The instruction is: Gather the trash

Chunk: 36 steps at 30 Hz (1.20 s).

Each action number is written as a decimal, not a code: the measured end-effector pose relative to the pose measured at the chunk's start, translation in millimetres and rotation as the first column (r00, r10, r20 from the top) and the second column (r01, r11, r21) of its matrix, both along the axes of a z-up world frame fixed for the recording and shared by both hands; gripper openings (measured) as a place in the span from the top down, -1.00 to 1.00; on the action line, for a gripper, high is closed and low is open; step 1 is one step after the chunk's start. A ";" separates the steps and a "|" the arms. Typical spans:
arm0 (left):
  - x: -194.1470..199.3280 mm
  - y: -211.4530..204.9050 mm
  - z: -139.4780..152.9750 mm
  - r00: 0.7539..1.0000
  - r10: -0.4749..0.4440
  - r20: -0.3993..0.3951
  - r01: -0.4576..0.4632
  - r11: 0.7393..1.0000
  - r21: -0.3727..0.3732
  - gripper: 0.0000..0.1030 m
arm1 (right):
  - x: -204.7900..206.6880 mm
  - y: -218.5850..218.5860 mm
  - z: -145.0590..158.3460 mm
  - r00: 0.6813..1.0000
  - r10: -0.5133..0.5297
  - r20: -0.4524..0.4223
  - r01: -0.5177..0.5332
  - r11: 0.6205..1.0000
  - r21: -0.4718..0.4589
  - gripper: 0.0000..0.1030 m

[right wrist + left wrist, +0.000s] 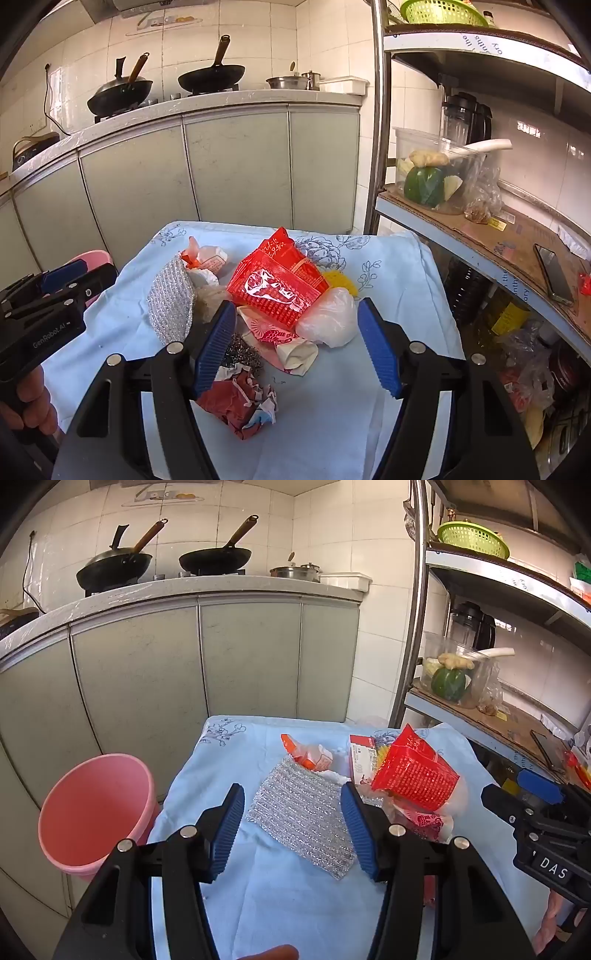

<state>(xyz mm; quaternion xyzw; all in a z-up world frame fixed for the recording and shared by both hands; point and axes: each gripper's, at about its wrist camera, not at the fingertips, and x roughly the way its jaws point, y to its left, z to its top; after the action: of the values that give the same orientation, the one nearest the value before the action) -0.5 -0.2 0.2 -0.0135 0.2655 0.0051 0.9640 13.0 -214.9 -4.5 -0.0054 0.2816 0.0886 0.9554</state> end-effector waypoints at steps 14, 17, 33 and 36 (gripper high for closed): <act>2.3 0.1 -1.7 1.000 0.001 -0.015 -0.001 1.000 -0.014 -0.05 | 1.1 0.1 -0.2 1.000 -0.002 -0.001 0.002 1.000 0.001 -0.34; 2.0 0.7 -1.3 1.000 0.001 -0.011 -0.001 1.000 -0.013 -0.05 | 1.3 0.3 0.8 1.000 -0.001 0.001 0.001 1.000 0.002 -0.34; 0.4 -3.6 3.2 1.000 -0.006 -0.009 0.006 1.000 -0.009 -0.05 | 1.0 1.6 2.1 1.000 0.000 0.006 0.000 1.000 0.000 -0.34; 0.0 -4.6 4.3 1.000 -0.008 -0.007 0.008 1.000 -0.009 -0.05 | 0.2 2.1 2.0 1.000 -0.001 0.007 0.001 1.000 0.000 -0.34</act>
<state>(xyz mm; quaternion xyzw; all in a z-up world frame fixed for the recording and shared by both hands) -0.6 -4.9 4.5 -0.0167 0.2692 -0.0001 0.9629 13.2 -212.8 -2.5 -0.0057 0.2784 0.0883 0.9564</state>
